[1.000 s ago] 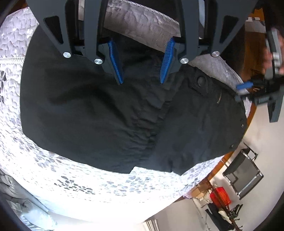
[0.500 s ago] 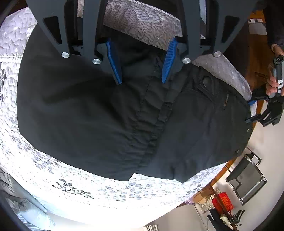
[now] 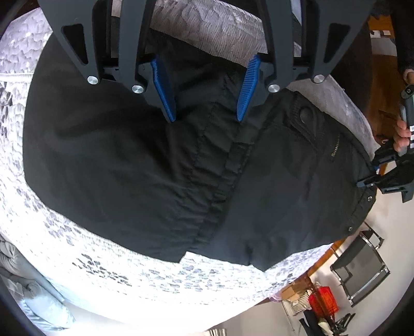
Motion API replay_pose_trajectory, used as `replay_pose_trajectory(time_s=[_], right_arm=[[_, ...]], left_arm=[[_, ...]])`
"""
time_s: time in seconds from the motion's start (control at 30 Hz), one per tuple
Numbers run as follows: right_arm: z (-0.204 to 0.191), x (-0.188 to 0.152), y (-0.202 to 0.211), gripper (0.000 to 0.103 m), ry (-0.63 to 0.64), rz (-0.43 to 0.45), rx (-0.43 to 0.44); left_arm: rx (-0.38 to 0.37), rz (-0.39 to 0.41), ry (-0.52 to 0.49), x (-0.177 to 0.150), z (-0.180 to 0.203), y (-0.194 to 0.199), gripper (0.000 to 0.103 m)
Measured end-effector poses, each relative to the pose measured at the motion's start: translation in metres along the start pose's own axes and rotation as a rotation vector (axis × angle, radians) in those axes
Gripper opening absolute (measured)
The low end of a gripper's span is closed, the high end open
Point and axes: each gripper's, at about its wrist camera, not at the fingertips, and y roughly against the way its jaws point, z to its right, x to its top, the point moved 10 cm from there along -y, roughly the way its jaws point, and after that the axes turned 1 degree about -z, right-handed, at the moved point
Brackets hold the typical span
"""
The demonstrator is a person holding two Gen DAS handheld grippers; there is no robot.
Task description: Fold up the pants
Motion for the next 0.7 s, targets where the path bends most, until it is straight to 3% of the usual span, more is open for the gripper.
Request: replay_pose_trajectory(time_s=[0.1, 0.33, 0.53, 0.7], right_arm=[[0.003, -0.003, -0.005, 0.051, -0.015, -0.001, 0.015], [0.012, -0.003, -0.008, 0.052, -0.079, -0.006, 0.072], [0.012, -0.004, -0.015, 0.053, -0.079, -0.003, 0.064], [0.015, -0.003, -0.014, 0.054, -0.101, 0.002, 0.103]], left_arm=[[-0.015, 0.045, -0.02, -0.002, 0.012, 0.008, 0.009], [-0.095, 0.161, -0.316, -0.025, 0.102, 0.051, 0.009], [-0.131, 0.173, -0.543, -0.075, 0.167, 0.061, 0.009], [-0.138, 0.117, -0.702, -0.124, 0.202, 0.046, 0.011]])
